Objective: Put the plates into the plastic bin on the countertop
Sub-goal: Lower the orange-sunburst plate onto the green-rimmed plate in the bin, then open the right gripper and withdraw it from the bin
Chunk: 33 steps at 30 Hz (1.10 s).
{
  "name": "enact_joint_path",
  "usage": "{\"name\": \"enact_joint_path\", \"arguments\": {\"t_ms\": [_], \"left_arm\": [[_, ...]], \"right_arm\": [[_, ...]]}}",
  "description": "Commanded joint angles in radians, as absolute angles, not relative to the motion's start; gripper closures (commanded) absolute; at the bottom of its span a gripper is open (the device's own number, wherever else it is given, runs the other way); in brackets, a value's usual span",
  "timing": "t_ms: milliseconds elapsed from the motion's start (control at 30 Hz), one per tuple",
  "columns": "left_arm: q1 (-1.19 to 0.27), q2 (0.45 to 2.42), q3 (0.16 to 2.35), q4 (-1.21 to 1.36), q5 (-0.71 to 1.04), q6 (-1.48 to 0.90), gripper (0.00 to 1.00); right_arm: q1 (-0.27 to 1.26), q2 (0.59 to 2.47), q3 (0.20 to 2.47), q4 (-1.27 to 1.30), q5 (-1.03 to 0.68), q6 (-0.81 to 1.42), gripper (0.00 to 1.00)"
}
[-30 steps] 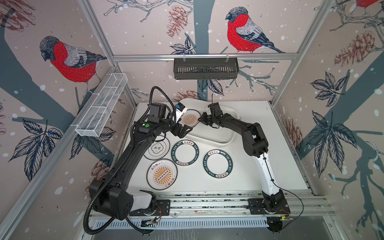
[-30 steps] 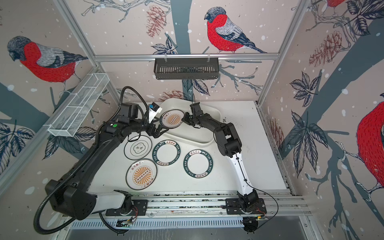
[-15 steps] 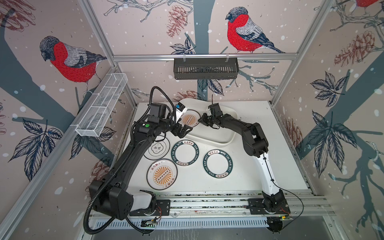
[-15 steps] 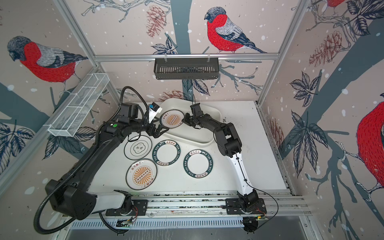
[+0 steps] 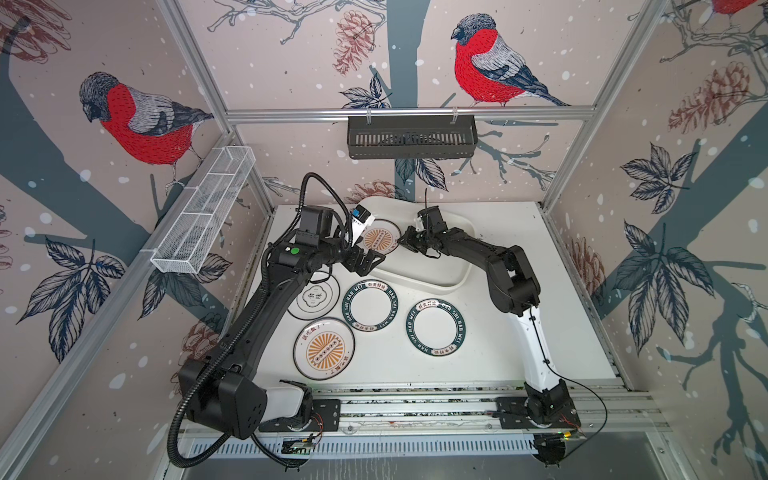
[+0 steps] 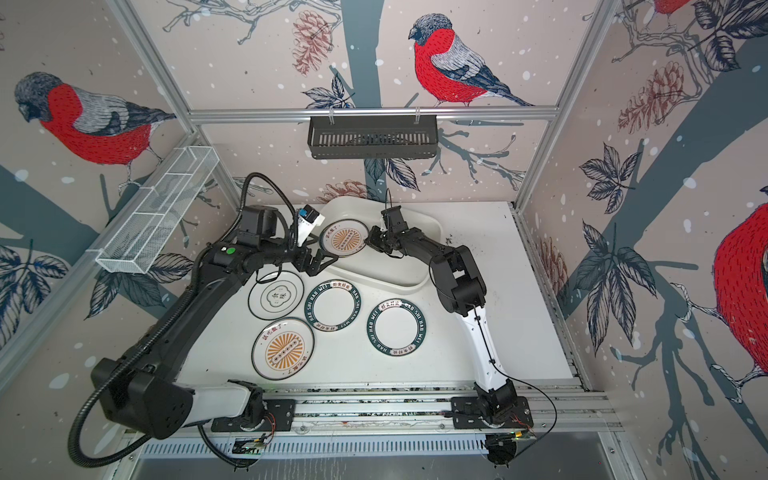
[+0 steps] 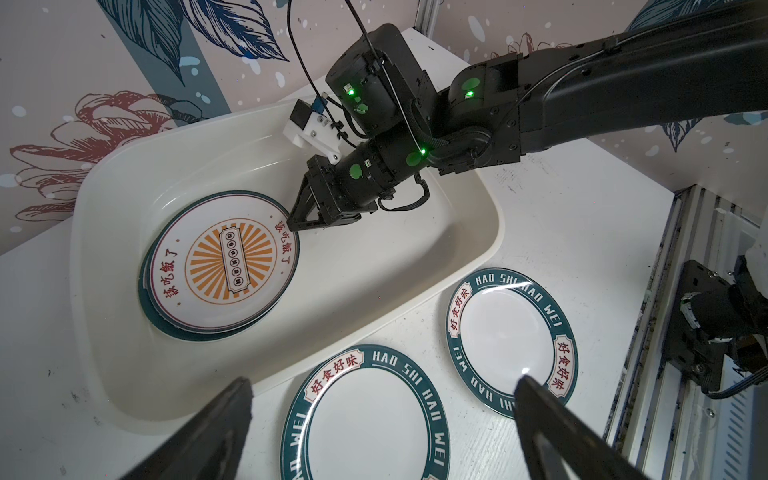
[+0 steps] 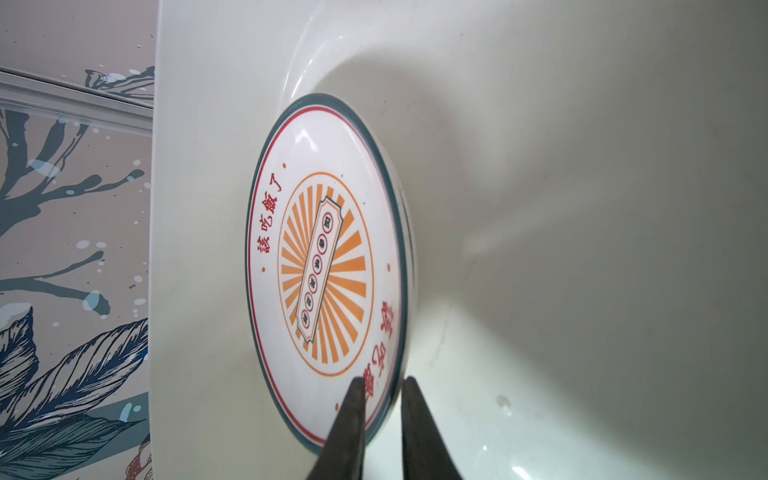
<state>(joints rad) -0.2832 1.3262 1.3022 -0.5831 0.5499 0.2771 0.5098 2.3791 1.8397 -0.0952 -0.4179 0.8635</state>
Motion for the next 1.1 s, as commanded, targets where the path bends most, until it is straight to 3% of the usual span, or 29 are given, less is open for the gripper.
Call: {"name": "enact_joint_path", "arguments": {"t_ms": [0,167,1067], "left_arm": [[-0.284,1.325,1.308,-0.567,0.569,0.279,0.03],[-0.283,1.322,1.308,-0.568,0.569,0.279,0.03],[-0.283,1.33,1.319,-0.572,0.56,0.288,0.03]], "right_arm": [[0.512,2.377,1.839,-0.069,-0.42,0.865,0.83],[0.512,2.385,1.845,-0.058,-0.428,0.871,0.9],[0.508,2.434,1.925,-0.078,-0.443,0.882,0.87]]}}
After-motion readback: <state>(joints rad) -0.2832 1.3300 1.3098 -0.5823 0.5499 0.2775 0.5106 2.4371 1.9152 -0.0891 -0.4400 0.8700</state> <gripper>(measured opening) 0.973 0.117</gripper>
